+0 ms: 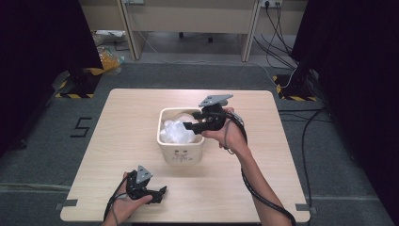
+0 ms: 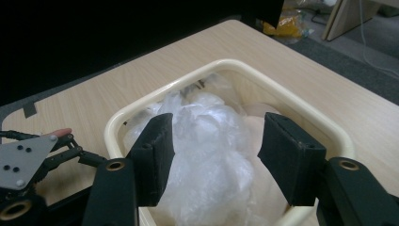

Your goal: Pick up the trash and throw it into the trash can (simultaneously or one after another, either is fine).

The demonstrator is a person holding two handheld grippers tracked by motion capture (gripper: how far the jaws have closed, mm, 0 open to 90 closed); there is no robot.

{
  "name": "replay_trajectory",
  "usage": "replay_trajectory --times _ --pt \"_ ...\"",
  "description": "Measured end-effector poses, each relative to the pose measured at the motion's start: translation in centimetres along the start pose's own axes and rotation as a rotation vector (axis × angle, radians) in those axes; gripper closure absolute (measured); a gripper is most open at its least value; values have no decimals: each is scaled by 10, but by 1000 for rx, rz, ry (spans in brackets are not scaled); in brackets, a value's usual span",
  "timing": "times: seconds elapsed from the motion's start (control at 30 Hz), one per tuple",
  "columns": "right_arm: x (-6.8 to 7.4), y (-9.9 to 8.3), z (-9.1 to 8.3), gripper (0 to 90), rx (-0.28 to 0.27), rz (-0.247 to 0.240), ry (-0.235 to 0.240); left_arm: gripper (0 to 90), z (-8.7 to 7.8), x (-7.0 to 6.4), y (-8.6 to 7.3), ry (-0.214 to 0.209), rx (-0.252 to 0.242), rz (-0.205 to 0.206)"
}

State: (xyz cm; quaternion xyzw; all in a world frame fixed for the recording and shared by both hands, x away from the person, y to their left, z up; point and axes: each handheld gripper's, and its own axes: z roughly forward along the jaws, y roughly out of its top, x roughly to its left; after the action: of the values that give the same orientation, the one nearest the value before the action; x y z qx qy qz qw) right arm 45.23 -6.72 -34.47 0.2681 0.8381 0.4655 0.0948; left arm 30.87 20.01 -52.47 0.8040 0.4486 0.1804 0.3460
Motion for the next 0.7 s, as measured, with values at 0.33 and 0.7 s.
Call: replay_trajectory --times 0.33,0.7 --pt "-21 -25 -33 424 -57 51 -62 0 0 0 0 -1 2 0" --pt "-37 -62 -56 392 -66 91 -122 0 0 0 0 -1 2 -1"
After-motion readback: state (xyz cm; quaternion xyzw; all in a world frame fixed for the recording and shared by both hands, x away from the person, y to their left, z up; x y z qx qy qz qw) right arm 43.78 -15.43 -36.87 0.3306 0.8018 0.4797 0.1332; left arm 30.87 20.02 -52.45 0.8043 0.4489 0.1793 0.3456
